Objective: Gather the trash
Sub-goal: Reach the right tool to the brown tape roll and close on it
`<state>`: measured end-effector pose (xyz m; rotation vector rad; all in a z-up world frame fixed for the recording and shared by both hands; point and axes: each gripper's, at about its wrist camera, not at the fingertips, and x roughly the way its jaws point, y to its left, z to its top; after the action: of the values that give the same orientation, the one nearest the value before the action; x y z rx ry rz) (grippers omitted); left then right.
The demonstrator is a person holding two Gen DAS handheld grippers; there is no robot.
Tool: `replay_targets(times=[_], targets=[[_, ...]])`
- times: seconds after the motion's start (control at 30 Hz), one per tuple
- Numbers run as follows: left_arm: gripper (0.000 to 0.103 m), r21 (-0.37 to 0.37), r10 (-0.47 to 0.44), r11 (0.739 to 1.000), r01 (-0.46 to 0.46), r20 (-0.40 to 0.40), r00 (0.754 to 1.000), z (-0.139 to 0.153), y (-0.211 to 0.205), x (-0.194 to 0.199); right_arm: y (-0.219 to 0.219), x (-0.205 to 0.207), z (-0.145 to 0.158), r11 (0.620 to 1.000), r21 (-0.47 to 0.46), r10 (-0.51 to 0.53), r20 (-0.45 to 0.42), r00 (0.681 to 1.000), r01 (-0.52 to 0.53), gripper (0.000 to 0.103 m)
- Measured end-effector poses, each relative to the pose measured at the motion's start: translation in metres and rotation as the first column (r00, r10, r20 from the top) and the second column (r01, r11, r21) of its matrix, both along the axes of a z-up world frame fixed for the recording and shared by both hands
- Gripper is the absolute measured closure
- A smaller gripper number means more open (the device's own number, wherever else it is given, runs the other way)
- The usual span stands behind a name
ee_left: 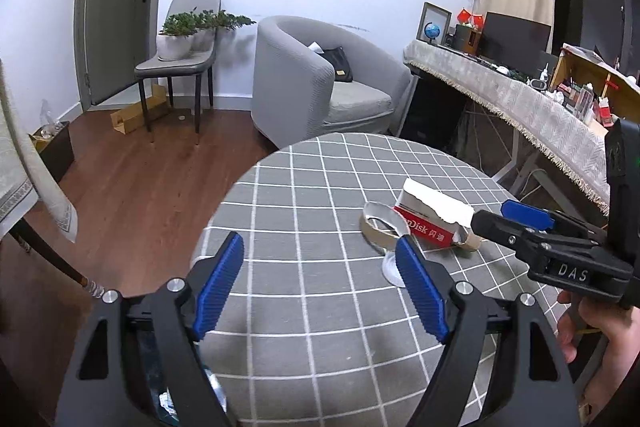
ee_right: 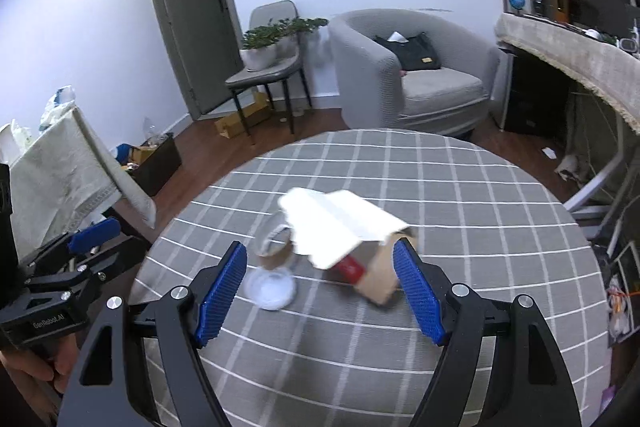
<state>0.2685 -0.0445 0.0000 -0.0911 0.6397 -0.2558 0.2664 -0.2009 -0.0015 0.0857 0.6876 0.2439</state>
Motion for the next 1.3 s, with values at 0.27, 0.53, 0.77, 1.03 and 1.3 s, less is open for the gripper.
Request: replay_targets(times=[0.27,0.53,0.77,1.03,1.3], targets=[[0.022,0.006,-0.021,1.000,0.021,-0.014,1.000,-0.009,-0.024,0.012,-0.022,0.012,-0.023,0.999,0.051,0.001,-0.085,0.996,0.003,0.034],[0.021,0.038,-0.047,0.998,0.050,-0.063,0.997,-0.020,-0.046,0.025,-0.027,0.027,-0.037,0.996,0.084,0.036,-0.151,0.988,-0.024,0.048],[0.021,0.050,-0.075,0.996,0.079,-0.083,0.994,-0.028,-0.059,0.035,-0.022,0.034,-0.041,0.994,0.089,0.077,-0.163,0.984,-0.063,0.061],[0.022,0.056,-0.072,0.995,0.078,-0.103,0.992,-0.035,-0.072,0.046,-0.029,0.033,-0.041,0.995,0.069,0.079,-0.159,0.984,-0.069,0.082],[0.028,0.042,-0.053,0.997,0.059,-0.130,0.990,-0.039,-0.081,0.057,-0.046,0.027,-0.039,0.992,0.092,0.100,-0.148,0.984,-0.087,0.082]])
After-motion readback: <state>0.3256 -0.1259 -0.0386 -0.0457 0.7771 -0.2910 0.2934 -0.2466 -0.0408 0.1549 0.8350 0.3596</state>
